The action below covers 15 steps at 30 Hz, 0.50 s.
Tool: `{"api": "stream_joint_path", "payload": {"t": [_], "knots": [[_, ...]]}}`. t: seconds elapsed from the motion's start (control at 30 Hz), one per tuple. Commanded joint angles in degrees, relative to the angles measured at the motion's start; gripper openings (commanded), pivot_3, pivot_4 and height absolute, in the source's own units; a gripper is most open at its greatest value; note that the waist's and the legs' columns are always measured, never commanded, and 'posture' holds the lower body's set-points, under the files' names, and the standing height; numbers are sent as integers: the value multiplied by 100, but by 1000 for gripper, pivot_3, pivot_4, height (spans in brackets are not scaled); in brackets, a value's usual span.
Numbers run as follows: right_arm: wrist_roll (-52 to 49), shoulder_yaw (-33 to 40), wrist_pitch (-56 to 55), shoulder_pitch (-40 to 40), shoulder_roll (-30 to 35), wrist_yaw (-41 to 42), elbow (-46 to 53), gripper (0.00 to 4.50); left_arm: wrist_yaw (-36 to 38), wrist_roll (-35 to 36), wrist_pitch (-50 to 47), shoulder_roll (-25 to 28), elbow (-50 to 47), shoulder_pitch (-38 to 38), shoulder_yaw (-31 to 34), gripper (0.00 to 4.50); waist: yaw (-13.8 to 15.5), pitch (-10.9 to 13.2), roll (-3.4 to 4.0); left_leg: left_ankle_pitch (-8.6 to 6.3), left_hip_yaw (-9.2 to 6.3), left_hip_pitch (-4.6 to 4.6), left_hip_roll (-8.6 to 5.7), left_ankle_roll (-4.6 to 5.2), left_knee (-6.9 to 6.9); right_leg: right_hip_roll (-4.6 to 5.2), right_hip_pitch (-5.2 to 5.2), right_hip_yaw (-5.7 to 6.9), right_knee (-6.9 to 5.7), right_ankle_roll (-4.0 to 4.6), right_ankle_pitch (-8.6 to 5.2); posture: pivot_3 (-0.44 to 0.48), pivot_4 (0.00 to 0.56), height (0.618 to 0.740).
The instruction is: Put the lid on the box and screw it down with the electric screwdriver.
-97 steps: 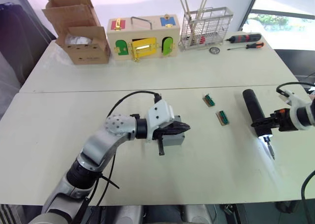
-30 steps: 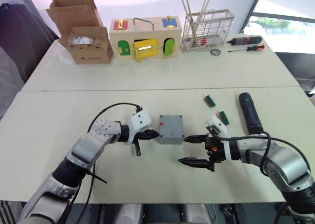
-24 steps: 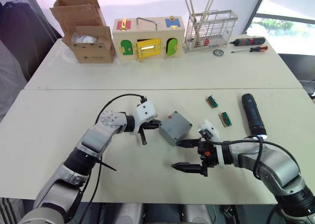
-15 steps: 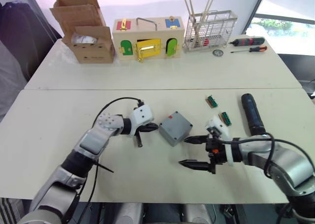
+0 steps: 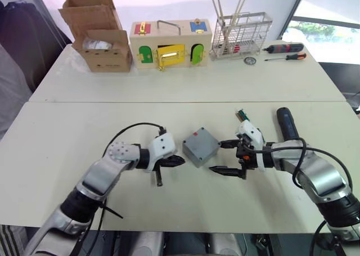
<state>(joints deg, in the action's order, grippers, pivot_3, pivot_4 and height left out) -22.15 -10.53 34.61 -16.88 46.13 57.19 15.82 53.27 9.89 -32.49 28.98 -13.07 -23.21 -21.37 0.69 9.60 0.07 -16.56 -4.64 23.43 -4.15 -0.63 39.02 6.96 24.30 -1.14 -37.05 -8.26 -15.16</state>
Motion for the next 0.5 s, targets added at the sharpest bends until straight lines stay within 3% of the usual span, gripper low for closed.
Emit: {"api": "stream_joint_path", "payload": {"t": [0.03,0.5], "knots": [[-166,29,76,3,-22,141,375,4480,-215,-79,47,-103,31,-128,76,0,-4,0,1,0,1,0,0,0,-1,0,1,0,0,0,0,0,150,730],[-290,173,572,363,-246,-169,926,4480,-305,-155,150,-96,147,-123,96,0,3,0,0,0,0,0,1,-1,-2,0,2,0,0,0,0,0,150,730]]}}
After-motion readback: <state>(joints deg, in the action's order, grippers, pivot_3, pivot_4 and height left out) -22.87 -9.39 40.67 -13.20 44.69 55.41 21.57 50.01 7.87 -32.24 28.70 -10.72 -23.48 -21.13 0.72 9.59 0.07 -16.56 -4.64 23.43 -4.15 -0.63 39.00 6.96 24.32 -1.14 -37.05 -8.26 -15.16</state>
